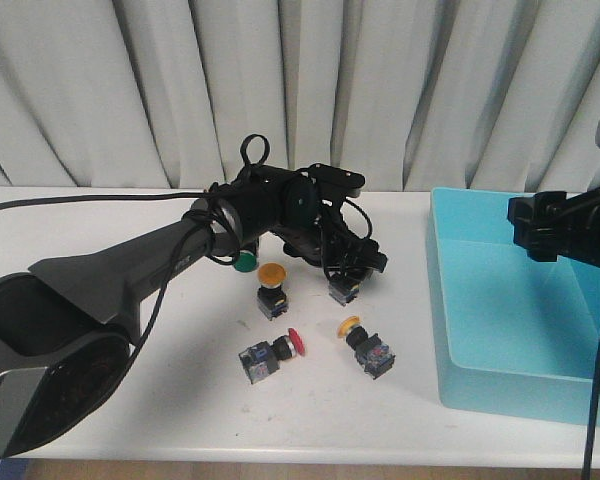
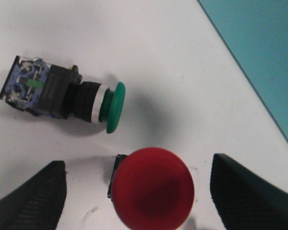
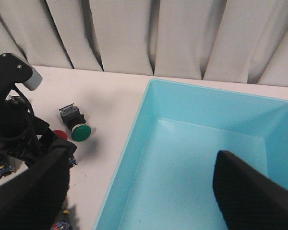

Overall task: Pick red and yellow buttons and place in box
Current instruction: 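Reach the left gripper down to the red-capped button near the center, then close the left gripper on the red button and lift it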

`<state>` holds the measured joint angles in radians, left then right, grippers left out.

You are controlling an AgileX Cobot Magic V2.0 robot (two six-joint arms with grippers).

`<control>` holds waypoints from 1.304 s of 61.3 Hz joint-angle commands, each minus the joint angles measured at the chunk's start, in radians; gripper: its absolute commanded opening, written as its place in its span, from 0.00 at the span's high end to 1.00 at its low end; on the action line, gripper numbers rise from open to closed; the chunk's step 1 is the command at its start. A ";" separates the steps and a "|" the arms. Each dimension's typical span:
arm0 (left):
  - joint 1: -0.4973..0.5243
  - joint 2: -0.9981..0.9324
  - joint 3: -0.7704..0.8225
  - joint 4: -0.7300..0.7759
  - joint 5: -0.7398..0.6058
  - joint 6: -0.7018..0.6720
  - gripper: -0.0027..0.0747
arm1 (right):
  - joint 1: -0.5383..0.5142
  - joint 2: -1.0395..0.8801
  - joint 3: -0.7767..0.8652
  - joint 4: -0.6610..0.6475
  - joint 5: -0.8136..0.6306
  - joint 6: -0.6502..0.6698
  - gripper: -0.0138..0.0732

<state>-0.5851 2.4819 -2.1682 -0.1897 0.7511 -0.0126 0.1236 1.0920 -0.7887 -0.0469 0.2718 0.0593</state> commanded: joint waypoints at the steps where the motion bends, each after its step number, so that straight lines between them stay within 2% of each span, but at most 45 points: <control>1: -0.002 -0.073 -0.035 -0.018 -0.022 -0.002 0.27 | 0.000 -0.017 -0.035 0.000 -0.066 -0.002 0.17; 10: -0.002 -0.073 -0.035 -0.017 -0.014 -0.003 0.45 | 0.000 -0.017 -0.035 0.000 -0.066 -0.003 0.17; 19: -0.002 -0.073 -0.035 -0.017 -0.020 -0.003 0.71 | 0.000 -0.017 -0.035 0.000 -0.064 -0.003 0.17; 21: -0.002 -0.073 -0.035 -0.017 -0.022 -0.003 0.78 | 0.000 -0.017 -0.035 0.000 -0.062 -0.003 0.17; 22: -0.002 -0.083 -0.035 -0.028 -0.020 -0.004 0.98 | 0.000 -0.017 -0.035 0.000 -0.055 -0.003 0.17; 31: -0.002 -0.134 -0.035 -0.077 0.005 -0.004 0.97 | 0.000 -0.017 -0.035 -0.001 -0.046 -0.027 0.17; 42: -0.002 -0.266 -0.035 -0.162 0.053 -0.004 0.98 | 0.022 -0.017 -0.035 0.003 -0.047 -0.141 0.17; 49: -0.002 -0.361 -0.035 -0.224 0.088 -0.002 0.98 | 0.124 0.001 -0.035 0.003 -0.056 -0.264 0.17; 61: -0.002 -0.490 -0.035 -0.227 0.145 -0.002 0.98 | 0.298 0.054 0.004 0.001 -0.134 -0.450 0.17; 67: -0.002 -0.533 -0.035 -0.228 0.183 -0.004 0.98 | 0.331 0.068 0.015 0.002 -0.190 -0.474 0.17; 80: -0.003 -0.570 -0.035 -0.268 0.261 -0.016 0.97 | 0.333 0.067 0.016 0.003 -0.259 -0.473 0.17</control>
<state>-0.5851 1.9801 -2.1724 -0.4015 1.0345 -0.0171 0.4569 1.1792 -0.7463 -0.0440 0.1028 -0.4036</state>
